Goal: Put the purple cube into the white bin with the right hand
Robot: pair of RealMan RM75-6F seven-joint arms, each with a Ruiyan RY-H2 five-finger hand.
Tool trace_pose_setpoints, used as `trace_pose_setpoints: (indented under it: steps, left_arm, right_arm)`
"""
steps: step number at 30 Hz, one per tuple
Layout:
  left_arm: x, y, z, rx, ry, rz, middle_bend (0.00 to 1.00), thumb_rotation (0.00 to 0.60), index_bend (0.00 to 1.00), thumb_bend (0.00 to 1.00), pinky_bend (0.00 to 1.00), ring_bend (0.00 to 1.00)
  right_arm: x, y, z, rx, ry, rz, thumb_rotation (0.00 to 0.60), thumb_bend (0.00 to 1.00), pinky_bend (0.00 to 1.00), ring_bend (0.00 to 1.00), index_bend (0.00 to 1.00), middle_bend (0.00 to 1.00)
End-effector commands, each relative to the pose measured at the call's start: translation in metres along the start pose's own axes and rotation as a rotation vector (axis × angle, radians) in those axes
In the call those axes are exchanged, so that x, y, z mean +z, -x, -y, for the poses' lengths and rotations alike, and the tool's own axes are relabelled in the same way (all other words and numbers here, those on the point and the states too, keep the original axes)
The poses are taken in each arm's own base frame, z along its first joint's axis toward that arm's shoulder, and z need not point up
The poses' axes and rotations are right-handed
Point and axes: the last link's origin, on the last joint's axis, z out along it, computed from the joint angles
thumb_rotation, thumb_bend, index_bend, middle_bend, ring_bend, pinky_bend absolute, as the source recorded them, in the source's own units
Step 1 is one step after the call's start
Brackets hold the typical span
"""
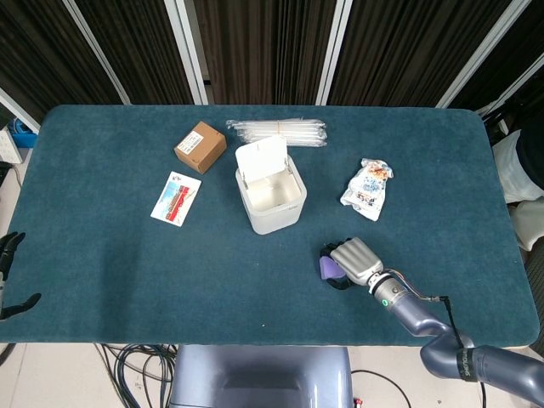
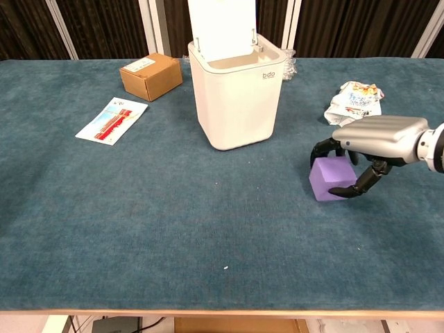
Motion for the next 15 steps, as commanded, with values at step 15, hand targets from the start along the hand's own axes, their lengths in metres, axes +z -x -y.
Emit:
trace_pose_setpoints:
  steps: [15]
  left_arm:
    - [-0.001, 0.001, -0.002, 0.007, 0.001, 0.004, 0.17, 0.600, 0.13, 0.09, 0.03, 0.02]
  right_arm:
    - [-0.046, -0.122, -0.035, 0.095, 0.059, -0.507, 0.600, 0.47, 0.64, 0.56, 0.48, 0.49]
